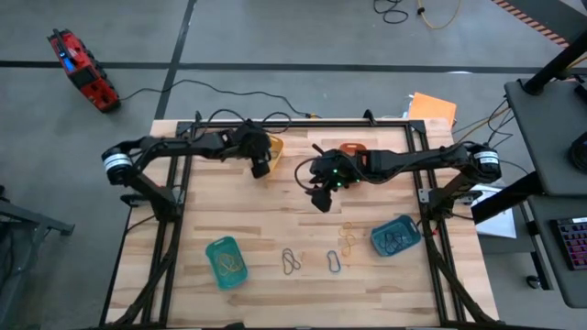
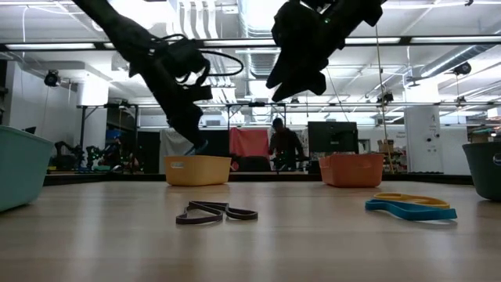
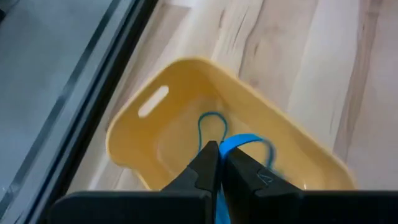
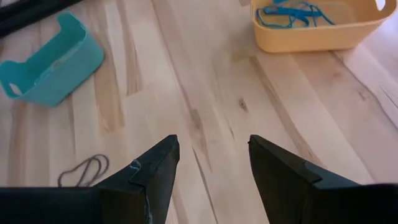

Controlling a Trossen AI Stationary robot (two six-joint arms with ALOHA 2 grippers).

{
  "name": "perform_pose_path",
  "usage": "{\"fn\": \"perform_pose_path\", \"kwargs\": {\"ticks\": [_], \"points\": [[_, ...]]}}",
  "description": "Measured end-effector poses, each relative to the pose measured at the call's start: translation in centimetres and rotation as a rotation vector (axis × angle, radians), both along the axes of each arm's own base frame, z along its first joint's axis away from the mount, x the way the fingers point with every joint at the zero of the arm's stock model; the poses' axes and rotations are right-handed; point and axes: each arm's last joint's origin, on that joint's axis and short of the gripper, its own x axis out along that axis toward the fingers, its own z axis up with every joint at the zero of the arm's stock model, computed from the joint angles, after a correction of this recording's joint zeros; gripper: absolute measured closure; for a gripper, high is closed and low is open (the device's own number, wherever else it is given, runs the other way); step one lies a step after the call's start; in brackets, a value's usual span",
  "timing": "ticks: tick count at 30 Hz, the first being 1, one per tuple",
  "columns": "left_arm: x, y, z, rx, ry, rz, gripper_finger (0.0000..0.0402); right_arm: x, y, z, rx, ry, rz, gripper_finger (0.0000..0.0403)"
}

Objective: Sort rubber bands into baskets
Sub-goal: Put the blue rubber band into the yellow bin

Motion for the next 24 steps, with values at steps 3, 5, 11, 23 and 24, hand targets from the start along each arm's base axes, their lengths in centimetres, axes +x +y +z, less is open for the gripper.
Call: {"fn": "perform_pose_path", "kwargs": {"ticks": [3,5,11,23,24], "points": [[0.7,0.3,0.6,-0.022,0.007,-0.014,0.0401,-0.2,0.0,-0.2,-0.003,0.021,0.005,0.0213],[1.0,0.5,0.6,-0.03,0.028,-0.023,0.0401,-0.1,0.0,-0.2,-0.01,0.018,0.01,0.0213],[1.8,1.0,0.8,-0.022,0.059,-0.048,0.0401,-0.1,0.0,-0.2,-0.012,0.017,0.012,0.0213],[1.7,1.2,-1.5,-0.081,0.14,-0.023,0.0372,-0.5,0.0,-1.2,0.01,0.044,-0.006,0.0213],[1.7,1.2,-1.5,-0.085,0.146,-0.022,0.0363,-0.6,0.1,-1.4,0.01,0.049,-0.006,0.0213]]}}
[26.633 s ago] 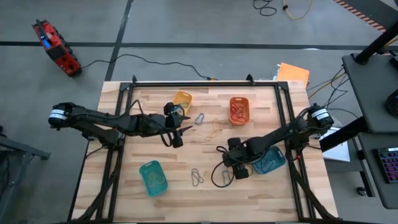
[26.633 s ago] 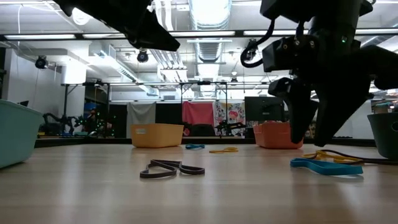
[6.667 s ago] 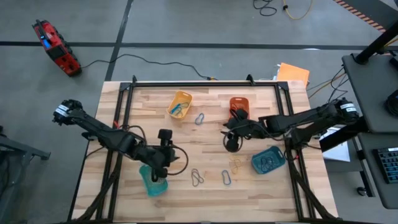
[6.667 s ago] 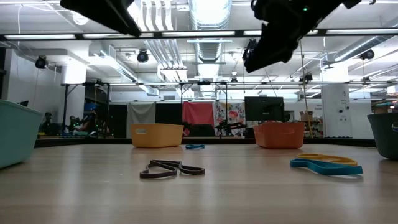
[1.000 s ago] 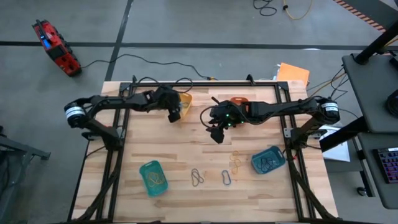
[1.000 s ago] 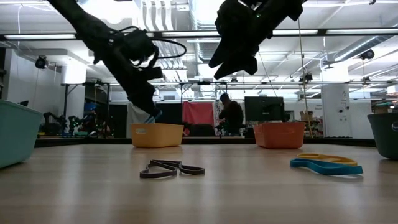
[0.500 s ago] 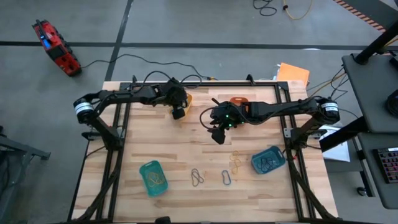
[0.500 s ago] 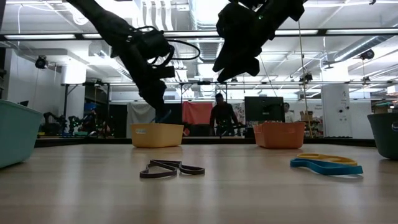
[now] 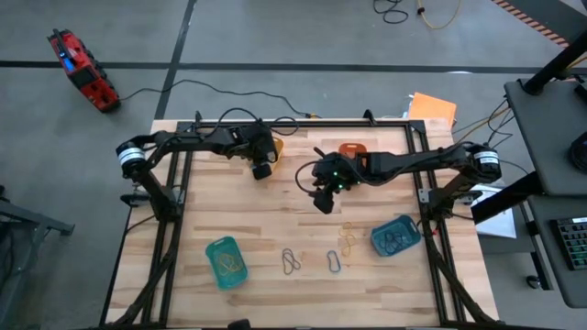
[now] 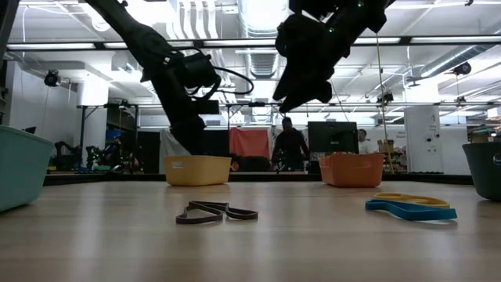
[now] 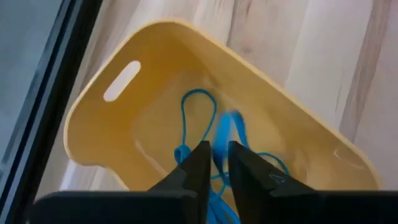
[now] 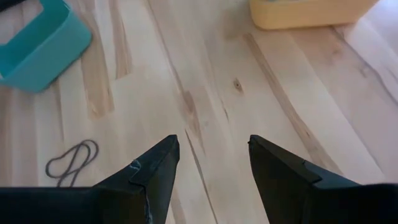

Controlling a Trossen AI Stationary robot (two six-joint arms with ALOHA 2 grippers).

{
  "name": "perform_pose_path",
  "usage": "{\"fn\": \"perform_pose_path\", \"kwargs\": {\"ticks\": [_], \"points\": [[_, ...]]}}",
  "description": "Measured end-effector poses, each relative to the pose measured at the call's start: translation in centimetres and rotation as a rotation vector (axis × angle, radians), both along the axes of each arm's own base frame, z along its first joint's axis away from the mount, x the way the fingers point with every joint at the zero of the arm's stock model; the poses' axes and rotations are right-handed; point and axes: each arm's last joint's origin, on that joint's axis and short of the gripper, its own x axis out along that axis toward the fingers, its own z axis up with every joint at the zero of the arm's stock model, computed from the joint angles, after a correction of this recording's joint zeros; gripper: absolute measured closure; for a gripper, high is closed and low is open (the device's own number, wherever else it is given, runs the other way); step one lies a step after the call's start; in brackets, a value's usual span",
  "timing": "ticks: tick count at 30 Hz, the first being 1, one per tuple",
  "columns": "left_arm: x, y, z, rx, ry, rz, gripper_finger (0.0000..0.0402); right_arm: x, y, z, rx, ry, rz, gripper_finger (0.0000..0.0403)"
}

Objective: Sort rubber bands into baskets
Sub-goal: Put the blue rubber band into the yellow bin

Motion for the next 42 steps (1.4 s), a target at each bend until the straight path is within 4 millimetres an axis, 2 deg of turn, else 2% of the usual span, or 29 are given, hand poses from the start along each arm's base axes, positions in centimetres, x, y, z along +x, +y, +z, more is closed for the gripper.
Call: {"fn": "perform_pose_path", "kwargs": {"ticks": [7,12,17,25,32,42], "points": [[-0.3,-0.4,0.6,-0.017,0.024,0.001,0.0304,-0.4,0.0,-0.9,0.002,0.034,0.0,0.0213],[-0.6,-1.4,2.7,-0.008,-0.031,0.018,0.0293,-1.2,0.4,-1.2,0.033,0.128,-0.006,0.0213],[-1.0,-3.4,5.8,0.036,-0.159,-0.013,0.0296,-2.3,1.5,-1.6,0.078,0.251,-0.02,0.0213],[-1.4,-8.1,9.9,0.095,-0.375,-0.114,0.0299,-3.2,5.4,-2.0,0.109,0.361,0.03,0.0213],[-2.0,-12.5,10.5,0.191,-0.43,-0.137,0.0299,-3.8,8.1,-2.1,0.088,0.393,0.11,0.0213],[-2.6,-17.3,10.0,0.092,-0.423,-0.239,0.03,-4.1,9.3,-2.2,0.014,0.391,0.22,0.0213]]}}
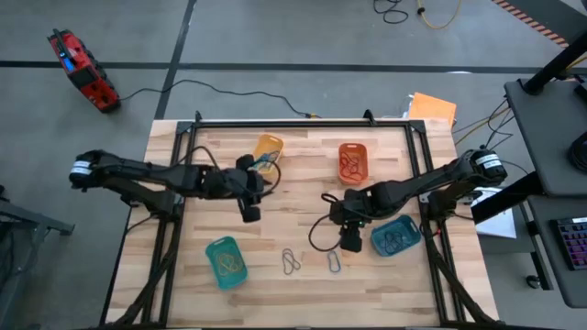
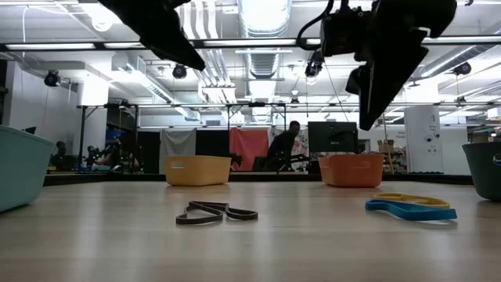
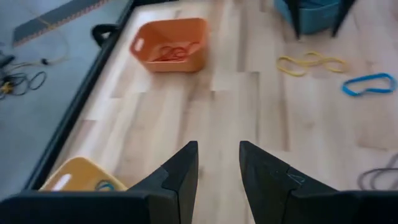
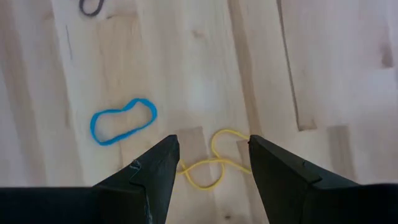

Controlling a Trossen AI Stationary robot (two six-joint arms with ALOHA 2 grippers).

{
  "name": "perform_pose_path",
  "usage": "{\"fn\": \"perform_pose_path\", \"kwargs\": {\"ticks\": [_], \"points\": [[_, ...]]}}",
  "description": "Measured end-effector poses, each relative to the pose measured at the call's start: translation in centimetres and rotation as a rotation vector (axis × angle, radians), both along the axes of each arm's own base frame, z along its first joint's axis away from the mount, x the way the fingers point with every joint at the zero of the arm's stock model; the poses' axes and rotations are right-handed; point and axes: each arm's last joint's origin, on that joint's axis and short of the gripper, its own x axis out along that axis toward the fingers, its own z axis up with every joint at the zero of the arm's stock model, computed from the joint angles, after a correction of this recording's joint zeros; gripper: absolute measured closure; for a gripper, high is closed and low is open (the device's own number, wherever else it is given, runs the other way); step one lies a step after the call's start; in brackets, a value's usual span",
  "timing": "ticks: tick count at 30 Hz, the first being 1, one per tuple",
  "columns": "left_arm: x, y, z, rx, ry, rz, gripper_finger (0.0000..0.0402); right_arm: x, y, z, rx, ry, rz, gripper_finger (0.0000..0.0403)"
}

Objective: Sort rubber bands into baskets
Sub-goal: Put the blue rubber band into the yellow bin

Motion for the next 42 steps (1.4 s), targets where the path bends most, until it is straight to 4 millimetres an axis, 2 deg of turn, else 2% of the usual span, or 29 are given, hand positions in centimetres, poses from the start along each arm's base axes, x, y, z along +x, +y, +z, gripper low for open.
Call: {"fn": "perform_pose_path", "kwargs": {"ticks": [7,15,27,42], "points": [[-0.1,-2.4,-0.2,-0.019,0.007,-0.081,0.03,0.6,0.4,-0.4,-0.06,-0.113,0.096,0.0213],[-0.3,-3.9,-0.2,-0.047,0.0,-0.115,0.03,0.4,2.3,-1.5,-0.079,-0.207,0.247,0.0213],[-0.3,-4.0,-0.2,-0.036,-0.003,-0.103,0.03,0.1,4.2,-3.2,-0.048,-0.279,0.237,0.0213],[-0.4,-3.9,-0.5,-0.029,0.013,-0.081,0.0299,0.7,5.0,-7.4,-0.07,-0.128,0.233,0.0213]]}}
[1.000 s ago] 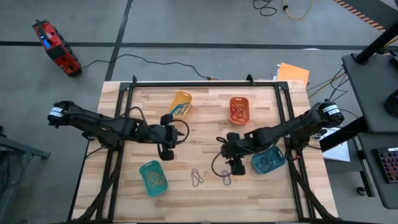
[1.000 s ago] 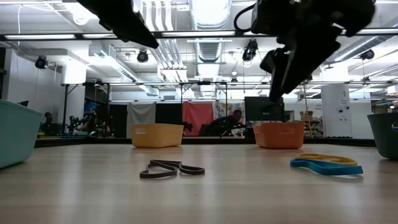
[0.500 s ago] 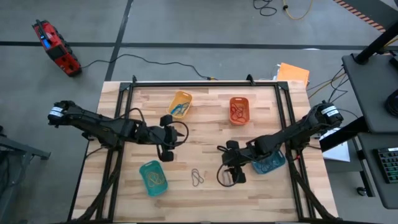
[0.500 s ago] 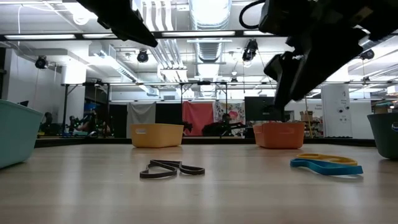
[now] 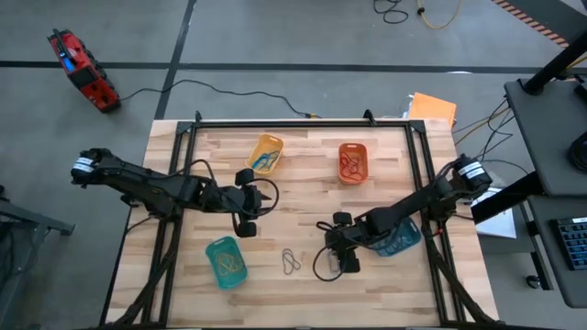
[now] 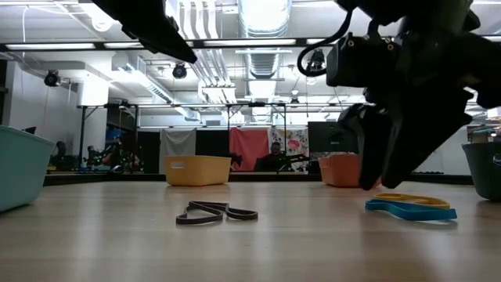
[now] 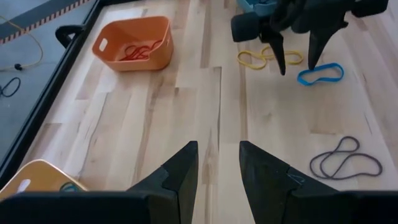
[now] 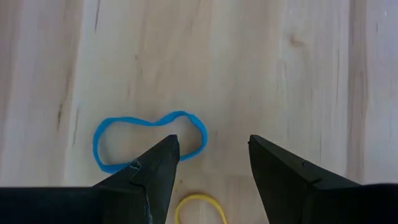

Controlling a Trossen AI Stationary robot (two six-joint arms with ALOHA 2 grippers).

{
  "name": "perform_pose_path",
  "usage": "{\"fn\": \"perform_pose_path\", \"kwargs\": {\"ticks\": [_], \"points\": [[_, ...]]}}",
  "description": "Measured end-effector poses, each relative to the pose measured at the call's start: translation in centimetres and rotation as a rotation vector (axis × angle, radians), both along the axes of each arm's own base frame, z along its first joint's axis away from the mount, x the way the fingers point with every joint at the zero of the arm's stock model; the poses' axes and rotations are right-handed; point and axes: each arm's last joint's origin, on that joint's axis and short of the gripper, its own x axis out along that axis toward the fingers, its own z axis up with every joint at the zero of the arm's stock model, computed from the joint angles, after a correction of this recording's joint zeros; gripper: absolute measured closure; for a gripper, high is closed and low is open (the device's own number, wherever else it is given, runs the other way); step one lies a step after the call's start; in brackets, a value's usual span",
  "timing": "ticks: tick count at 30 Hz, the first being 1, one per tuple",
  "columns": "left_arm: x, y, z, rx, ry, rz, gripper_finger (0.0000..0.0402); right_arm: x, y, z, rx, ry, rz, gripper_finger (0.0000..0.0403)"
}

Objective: Sort rubber bands into baskets
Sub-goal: Put the blue rubber band into the yellow bin

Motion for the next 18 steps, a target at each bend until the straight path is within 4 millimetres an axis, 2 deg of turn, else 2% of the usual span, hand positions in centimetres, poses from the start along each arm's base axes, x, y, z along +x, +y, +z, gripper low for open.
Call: {"fn": "perform_pose_path", "kwargs": {"ticks": [7,13,18], "points": [[0.1,0.0,0.0,0.002,-0.002,0.003,0.0299,0.2,0.1,-0.9,-0.015,0.014,0.018,0.0213],[0.1,0.3,0.1,0.076,-0.019,0.071,0.0299,0.6,0.2,-2.0,-0.051,0.022,0.063,0.0214],[0.0,0.5,0.2,0.13,-0.03,0.139,0.0299,0.7,0.1,-2.5,-0.101,0.024,0.095,0.0246]]}}
